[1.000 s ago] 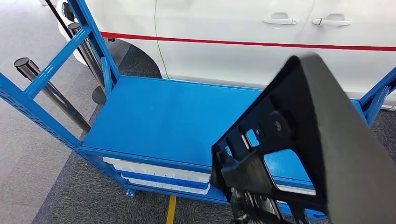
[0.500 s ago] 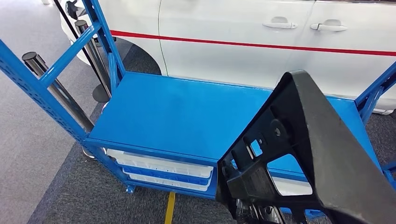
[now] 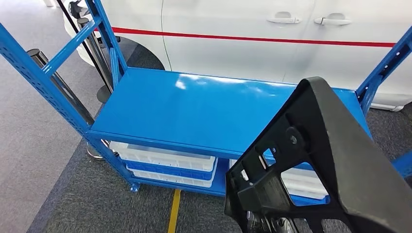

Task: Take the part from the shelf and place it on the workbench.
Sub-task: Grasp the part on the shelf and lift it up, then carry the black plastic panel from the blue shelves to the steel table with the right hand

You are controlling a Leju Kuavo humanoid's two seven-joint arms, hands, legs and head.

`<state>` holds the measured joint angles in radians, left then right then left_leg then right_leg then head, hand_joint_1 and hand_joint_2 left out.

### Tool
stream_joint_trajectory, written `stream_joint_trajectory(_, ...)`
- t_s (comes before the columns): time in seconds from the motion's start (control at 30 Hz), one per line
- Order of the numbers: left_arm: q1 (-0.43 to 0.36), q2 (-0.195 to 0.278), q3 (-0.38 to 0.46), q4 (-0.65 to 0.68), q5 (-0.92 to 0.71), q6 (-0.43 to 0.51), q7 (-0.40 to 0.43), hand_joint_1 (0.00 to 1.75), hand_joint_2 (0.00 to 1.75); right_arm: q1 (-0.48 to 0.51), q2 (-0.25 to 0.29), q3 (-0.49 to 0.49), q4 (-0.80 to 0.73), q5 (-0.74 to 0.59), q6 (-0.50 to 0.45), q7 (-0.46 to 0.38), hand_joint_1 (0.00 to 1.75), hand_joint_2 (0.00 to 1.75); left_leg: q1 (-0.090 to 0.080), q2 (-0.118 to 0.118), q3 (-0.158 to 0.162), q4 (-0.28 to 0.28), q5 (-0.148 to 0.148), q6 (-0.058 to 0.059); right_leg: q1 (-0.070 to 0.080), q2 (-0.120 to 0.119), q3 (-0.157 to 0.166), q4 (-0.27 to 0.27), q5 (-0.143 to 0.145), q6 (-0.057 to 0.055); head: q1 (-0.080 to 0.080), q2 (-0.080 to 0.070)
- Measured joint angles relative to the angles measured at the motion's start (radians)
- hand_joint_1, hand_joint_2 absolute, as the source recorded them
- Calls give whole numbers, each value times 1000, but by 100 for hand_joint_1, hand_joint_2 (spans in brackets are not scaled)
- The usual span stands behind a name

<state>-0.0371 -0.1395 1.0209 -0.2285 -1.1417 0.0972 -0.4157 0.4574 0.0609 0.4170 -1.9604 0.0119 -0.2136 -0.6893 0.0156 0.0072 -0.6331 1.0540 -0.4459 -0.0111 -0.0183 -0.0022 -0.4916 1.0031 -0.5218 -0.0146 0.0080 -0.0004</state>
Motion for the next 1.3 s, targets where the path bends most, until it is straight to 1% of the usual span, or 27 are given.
stream_joint_trajectory(0.1, 0, 0, 6, 0, -3, 0, 0, 0, 0, 4, 8, -9, 0, -7, 13, 0, 175, 175, 3, -1, -43, 164, -142, -10, 4, -3, -41, 1, 32, -15, 0, 0)
stream_joint_trajectory(0.13, 0, 0, 7, 0, -5, 0, 0, 0, 0, 6, 10, -12, 0, -11, 18, 0, 175, 175, 3, -1, -47, 215, -161, -12, 6, -4, -56, 3, 43, -16, 0, 0)
stream_joint_trajectory(0.17, 0, 0, 7, 0, -6, -1, 0, 0, 0, 7, 12, -15, 0, -14, 23, 0, 175, 175, 3, -1, -39, 240, -158, -12, 9, -4, -71, 7, 52, -15, 0, 0)
stream_joint_trajectory(0.2, 0, 0, 7, 0, -8, -1, 0, 0, 0, 8, 14, -19, 0, -17, 27, 0, 175, 175, 3, -1, -14, 229, -135, -10, 10, -5, -86, 11, 61, -14, 0, 0)
stream_joint_trajectory(0.27, -2, 2, 8, 0, -9, -1, -1, 0, 0, 11, 19, -26, 0, -23, 34, 0, 175, 175, 1, -1, 85, 109, -94, 2, 13, -4, -112, 22, 76, -10, 0, 0)
stream_joint_trajectory(0.33, -4, 4, 8, -2, -10, -1, -2, 0, 0, 15, 24, -32, -1, -31, 43, 0, 175, 175, -6, -2, 176, -28, -96, 15, 14, -5, -125, 29, 91, -1, 0, 0)
stream_joint_trajectory(0.37, -6, 5, 8, -2, -10, -1, -2, 0, 0, 16, 27, -35, -1, -35, 51, 0, 175, 175, -10, -2, 196, -63, -104, 19, 13, -5, -127, 28, 99, 6, 0, 0)
stream_joint_trajectory(0.43, -7, 5, 9, -2, -11, -2, -3, 0, 0, 19, 31, -43, -1, -43, 69, 0, 175, 175, -12, 1, 193, -79, -92, 27, 11, -3, -129, 24, 113, 20, 0, 0)
stream_joint_trajectory(0.47, -7, 5, 10, -2, -11, -2, -3, 0, 0, 21, 34, -49, -2, -47, 79, 0, 175, 175, -10, 6, 188, -86, -83, 34, 10, -1, -134, 28, 108, 26, 0, 0)
stream_joint_trajectory(0.5, -7, 4, 11, -2, -11, -3, -3, 0, 0, 23, 37, -55, -3, -51, 89, 0, 175, 175, -8, 12, 180, -92, -72, 43, 9, 1, -142, 44, 85, 31, 0, 0)
stream_joint_trajectory(0.53, -7, 4, 12, -2, -11, -3, -3, 0, 0, 25, 39, -62, -4, -54, 97, 0, 175, 175, -5, 18, 171, -98, -61, 50, 8, 2, -154, 78, 45, 37, 1, 0)
stream_joint_trajectory(0.6, -6, 4, 14, -2, -11, -4, -3, 0, 0, 29, 42, -74, -6, -56, 113, 0, 175, 175, -6, 30, 147, -98, -42, 57, 5, 3, -184, 188, -47, 46, 1, 0)
stream_joint_trajectory(0.63, -5, 4, 15, -2, -11, -5, -3, 0, 0, 31, 44, -80, -6, -57, 118, 0, 175, 175, -6, 37, 134, -96, -34, 56, 3, 3, -195, 242, -70, 51, 1, 0)
stream_joint_trajectory(0.67, -5, 4, 15, -2, -11, -6, -4, 0, 0, 33, 45, -86, -6, -58, 121, 0, 175, 175, -6, 46, 122, -93, -27, 55, 0, 2, -194, 273, -68, 55, 1, 0)
stream_joint_trajectory(0.7, -5, 4, 16, -2, -11, -6, -4, 0, 0, 35, 47, -91, -6, -58, 124, 0, 175, 175, -6, 54, 111, -89, -21, 52, -2, 0, -177, 273, -48, 58, 1, 0)
stream_joint_trajectory(0.77, -5, 2, 16, -2, -11, -7, -4, 0, 0, 38, 50, -100, -6, -59, 126, 0, 175, 175, -5, 71, 94, -77, -15, 46, -6, -23, -90, 167, 0, 61, 1, 0)
stream_joint_trajectory(0.83, -5, 0, 18, -2, -11, -7, -4, 0, 0, 38, 54, -104, -7, -60, 128, 0, 175, 175, -8, 86, 83, -60, -13, 35, 0, -57, -10, 44, 5, 51, 0, 0)
stream_joint_trajectory(0.87, -6, -1, 19, -2, -11, -7, -4, 0, 0, 38, 56, -106, -7, -60, 130, 0, 175, 175, -9, 93, 82, -54, -12, 29, 4, -66, 6, 12, -2, 41, 0, 0)
stream_joint_trajectory(0.93, -7, -2, 21, -2, -11, -7, -4, 0, 0, 41, 59, -109, -8, -61, 131, 0, 175, 175, -10, 106, 83, -51, -9, 14, 6, -52, -2, 5, -2, 20, 1, 0)
stream_joint_trajectory(0.97, -8, -2, 22, -2, -12, -7, -4, 0, 0, 43, 61, -110, -9, -61, 132, 0, 175, 175, -7, 98, 80, -45, -15, 6, 4, -43, -7, 2, 2, 10, 2, 0)
stream_joint_trajectory(1.0, -8, -1, 24, -2, -12, -7, -4, 0, 0, 44, 63, -111, -9, -61, 133, 0, 175, 175, -5, 78, 73, -27, -32, -1, 2, -34, -13, 0, 8, 0, 1, 0)
stream_joint_trajectory(1.07, -5, -1, 27, -2, -11, -7, -4, 0, 0, 45, 68, -113, -9, -61, 134, 0, 175, 175, -2, 25, 34, 71, -105, -9, 2, -16, -26, -1, 21, -15, 1, 0)
stream_joint_trajectory(1.13, -1, -1, 29, -2, -12, -7, -4, 0, 0, 46, 70, -113, -9, -61, 134, 0, 175, 175, -2, 5, -15, 202, -173, -9, 7, 7, -39, 0, 30, -20, 1, 0)
stream_joint_trajectory(1.17, 0, -1, 30, -2, -12, -7, -4, 0, 0, 46, 70, -114, -9, -61, 134, 0, 175, 175, -2, 3, -26, 237, -180, -7, 9, 19, -44, 2, 34, -21, 1, 0)
stream_joint_trajectory(1.2, 1, -1, 31, -2, -12, -7, -4, 0, 0, 47, 70, -114, -9, -61, 134, 0, 175, 175, -3, 2, -18, 233, -167, -3, 12, 33, -47, 3, 37, -20, 1, 0)
stream_joint_trajectory(1.23, 1, -1, 31, -2, -12, -7, -4, 0, 0, 48, 71, -114, -9, -61, 134, 0, 175, 175, -4, -3, 10, 187, -136, 4, 14, 46, -49, 5, 38, -19, 1, 0)
stream_joint_trajectory(1.3, 1, 1, 31, -2, -11, -7, -3, 0, 0, 48, 73, -115, -9, -61, 135, 0, 175, 175, -6, -40, 91, 40, -72, 22, 17, 70, -51, 8, 41, -16, 2, 0)
